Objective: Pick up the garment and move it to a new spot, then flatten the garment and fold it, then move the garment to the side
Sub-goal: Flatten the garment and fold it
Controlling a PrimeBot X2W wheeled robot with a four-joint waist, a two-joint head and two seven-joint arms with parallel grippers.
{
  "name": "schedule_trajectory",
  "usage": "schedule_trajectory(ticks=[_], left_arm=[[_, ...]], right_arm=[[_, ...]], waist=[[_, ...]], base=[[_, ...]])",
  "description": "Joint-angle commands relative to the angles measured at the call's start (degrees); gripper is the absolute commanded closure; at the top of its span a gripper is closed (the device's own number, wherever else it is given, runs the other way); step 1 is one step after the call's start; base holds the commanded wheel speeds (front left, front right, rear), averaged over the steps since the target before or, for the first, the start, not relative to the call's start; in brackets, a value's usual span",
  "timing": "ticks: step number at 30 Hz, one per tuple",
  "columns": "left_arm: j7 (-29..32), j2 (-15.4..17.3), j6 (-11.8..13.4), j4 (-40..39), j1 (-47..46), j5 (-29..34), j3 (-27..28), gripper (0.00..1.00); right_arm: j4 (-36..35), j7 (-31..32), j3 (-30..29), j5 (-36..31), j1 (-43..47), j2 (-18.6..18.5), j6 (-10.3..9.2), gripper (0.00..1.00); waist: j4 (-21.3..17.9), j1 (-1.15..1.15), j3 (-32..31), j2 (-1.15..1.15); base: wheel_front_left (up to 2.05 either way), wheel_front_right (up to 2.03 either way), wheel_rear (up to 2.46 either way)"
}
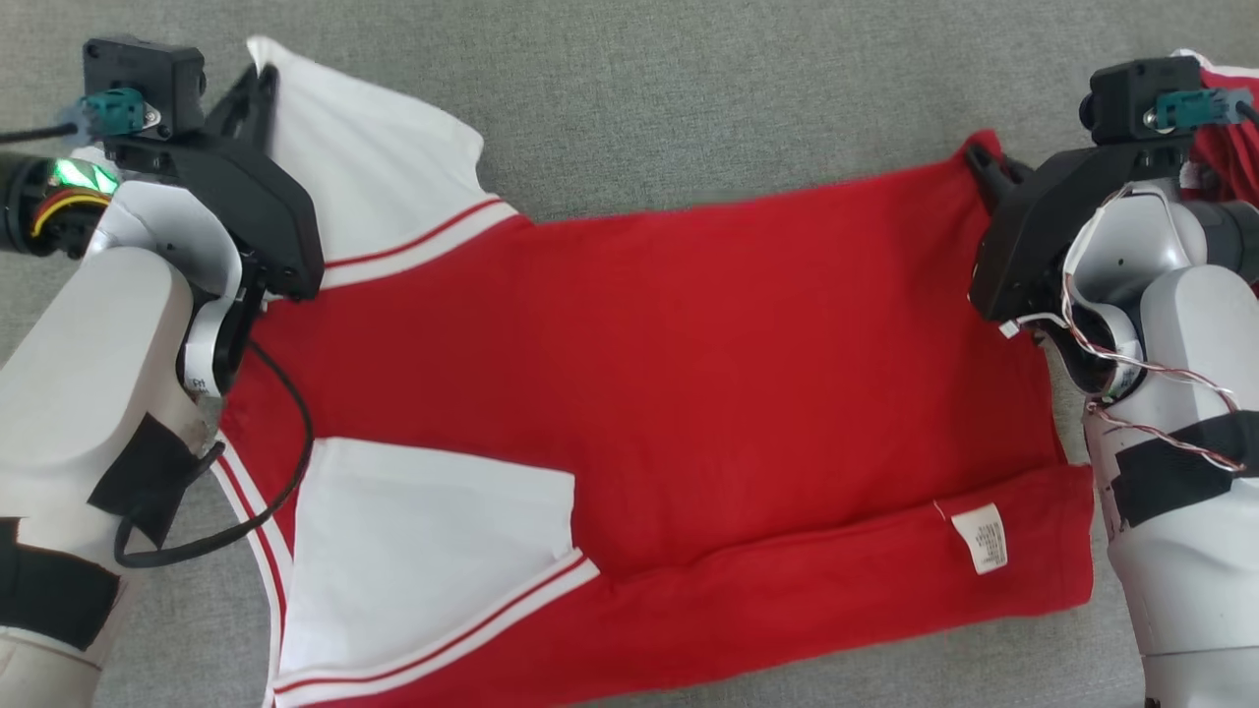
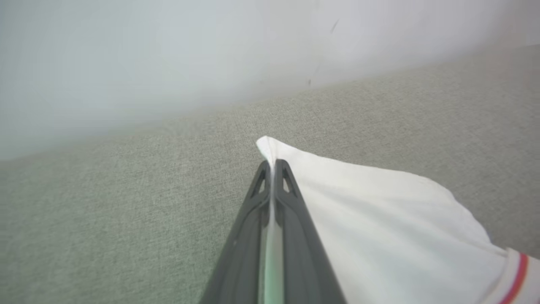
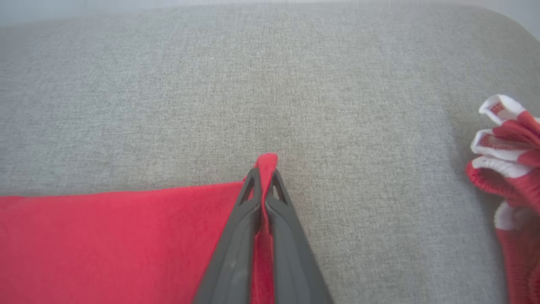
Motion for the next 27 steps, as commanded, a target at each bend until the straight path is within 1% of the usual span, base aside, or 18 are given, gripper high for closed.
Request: schedule_trajectory(ticks=[1,3,4,6,9,13,16,20,21,22,27], left_arm=[[-3.03,0.02,0.33,-0.05,-0.88,1.37,0.18,1.0],[-5.65,-0.31,0.22,0.14,-1.12,1.76,0.02,1.0],[-5.65,-0.31,0.22,0.14,-1.12,1.76,0.02,1.0],[-8.0,-0.45,0.32,0.48,-1.27,2.41,-0.04,1.0],[-10.85,-1.01,-0.5,0.66,-0.68,2.72,-0.34,1.0],[-15.51,-1.9,-1.1,-0.27,1.4,2.83,-0.48,1.0],[-18.49,-3.09,-0.41,-2.3,4.34,2.71,-0.27,1.0],[-20.31,-3.64,1.44,-7.53,9.97,3.27,0.82,1.0],[-20.55,-4.1,2.26,-11.05,13.49,3.61,1.3,1.0],[-20.63,-3.95,2.85,-12.81,14.93,4.15,1.7,1.0],[-20.61,-4.6,4.79,-23.7,24.57,5.55,4.42,1.0]], right_arm=[[0.8,-1.96,-0.29,-0.64,-0.97,0.42,-0.16,1.0],[1.58,-3.96,-0.16,-1.05,-1.43,0.69,-0.16,1.0],[1.58,-3.96,-0.16,-1.05,-1.43,0.69,-0.16,1.0],[2.23,-6.32,-0.09,-1.19,-1.95,0.85,-0.16,1.0],[3.02,-9.5,0.22,-0.85,-2.38,0.58,-0.16,1.0],[2.78,-12.25,0.49,1.05,-0.88,-0.64,-0.16,1.0],[1.32,-13.81,0.94,2.36,1.72,-2.37,-0.16,1.0],[-1.29,-16.7,0.89,3.33,6.36,-4.9,-0.16,1.0],[-2.65,-18.63,0.22,3.38,8.93,-5.64,-0.16,1.0],[-3.3,-19.57,0.1,3.51,10.17,-5.88,-0.16,1.0],[-5.51,-24.0,-0.14,2.68,16.08,-7.14,-0.16,1.0]], waist=[[0.08,-0.01,0.03,-0.01],[0.15,-0.01,-0.11,-0.01],[0.15,-0.01,-0.11,-0.01],[0.25,-0.01,-0.45,-0.01],[0.57,-0.01,-1.12,-0.01],[1.97,-0.01,-2.27,-0.01],[3.26,-0.01,-3.67,-0.01],[5.11,-0.01,-5.76,-0.01],[6.08,-0.01,-6.7,-0.01],[6.46,-0.01,-7.07,-0.01],[8.02,-0.01,-9.04,-0.01]], base=[[0.0,0.0,0.0],[0.0,0.0,0.0],[0.0,0.0,0.0],[0.0,0.0,0.0],[0.0,0.0,0.0],[0.0,0.0,0.0],[0.0,0.0,0.0],[0.0,0.0,0.0],[0.0,0.0,0.0],[0.0,0.0,0.0],[0.0,0.0,0.0]])
